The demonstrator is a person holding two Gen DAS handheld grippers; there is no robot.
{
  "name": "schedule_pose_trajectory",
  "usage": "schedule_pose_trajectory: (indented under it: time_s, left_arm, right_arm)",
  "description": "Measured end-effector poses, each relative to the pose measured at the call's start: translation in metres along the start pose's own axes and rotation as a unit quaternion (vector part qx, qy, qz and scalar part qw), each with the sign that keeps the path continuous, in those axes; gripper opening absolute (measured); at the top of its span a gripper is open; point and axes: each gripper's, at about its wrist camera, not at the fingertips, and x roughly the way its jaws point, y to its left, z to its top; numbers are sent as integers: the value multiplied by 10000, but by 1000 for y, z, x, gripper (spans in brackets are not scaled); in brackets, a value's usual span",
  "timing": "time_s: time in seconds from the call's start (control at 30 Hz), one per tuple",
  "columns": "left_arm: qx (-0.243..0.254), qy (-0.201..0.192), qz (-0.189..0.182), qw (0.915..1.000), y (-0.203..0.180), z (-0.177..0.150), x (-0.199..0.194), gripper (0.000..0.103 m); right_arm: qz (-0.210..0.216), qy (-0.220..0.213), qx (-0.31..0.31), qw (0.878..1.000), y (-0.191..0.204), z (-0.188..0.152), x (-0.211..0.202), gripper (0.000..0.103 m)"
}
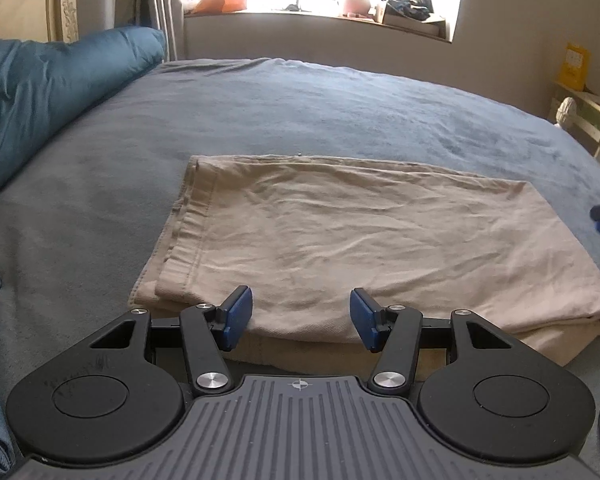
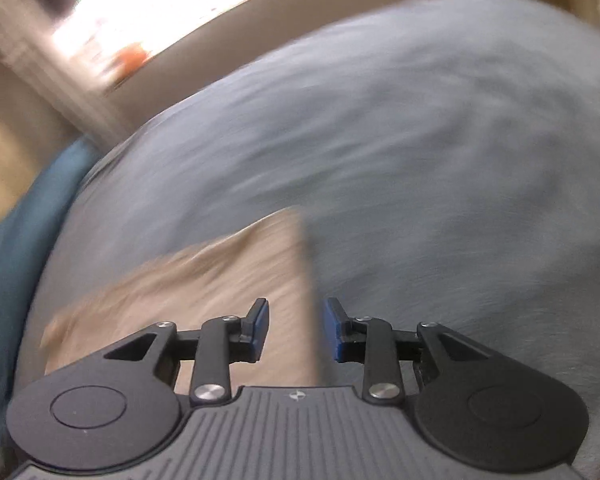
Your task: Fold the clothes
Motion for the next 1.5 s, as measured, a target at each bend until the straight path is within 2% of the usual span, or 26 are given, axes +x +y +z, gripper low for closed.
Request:
schedule_pose_trajectory:
  time_s: [0.1, 0.13, 0.2, 0.3, 0.47, 0.57, 0.7, 0.93, 1.0, 1.17, 1.3, 1.37, 1.43, 1.5]
  left_arm:
    - [23, 6, -35, 10000, -7, 3, 1, 54]
    - [58, 39, -48, 10000, -9, 3, 2, 54]
    - [150, 156, -32, 9998, -15, 3, 7, 54]
    - [280, 329, 100, 9990, -18, 6, 12, 54]
    - [342, 223, 199, 9990, -18, 16, 1, 55]
    - [432, 270, 232, 9984, -21, 25, 0, 57]
    - [546, 371, 347, 9972, -33, 35, 6, 57]
    - [667, 699, 538, 9939, -48, 23, 20, 59]
    - [720, 809, 607, 9923, -49, 17, 25, 62]
    - [558, 795, 740, 9925, -44, 14, 26, 78]
    - [461, 849, 754, 9925, -40, 15, 26, 81]
    - [450, 873, 762, 9922, -40, 15, 26, 82]
    - [426, 898, 771, 9921, -41, 16, 27, 83]
    - [412, 927, 769, 9919, -41, 16, 27, 83]
  right_arm:
    - [399, 353, -763, 9957, 37, -27, 6, 35]
    - [385, 474, -898, 9941, 42, -37, 10, 35]
    - [98, 716, -1152, 9907, 47, -57, 18, 35]
    - [58, 568, -1438, 9880, 43, -79, -4, 35]
    - [-95, 491, -1472, 9878, 29, -78, -37, 35]
    - [-61, 212, -1548, 9877, 34, -70, -51, 36]
    - [119, -44, -1713, 9851, 64, -63, -46, 36]
    - [-267, 3, -2351, 9716, 97, -88, -4, 38]
    - [-393, 105, -2310, 9721, 94, -97, 6, 40]
    - [-428, 212, -2124, 9760, 87, -103, 10, 44]
    - [-407, 336, -1952, 9793, 86, -97, 3, 45]
    - [-368, 250, -1900, 9808, 89, -91, -3, 46]
    - [-387, 66, -1892, 9812, 93, -84, -7, 51]
    - [-458, -74, -1905, 9806, 98, -78, -4, 63]
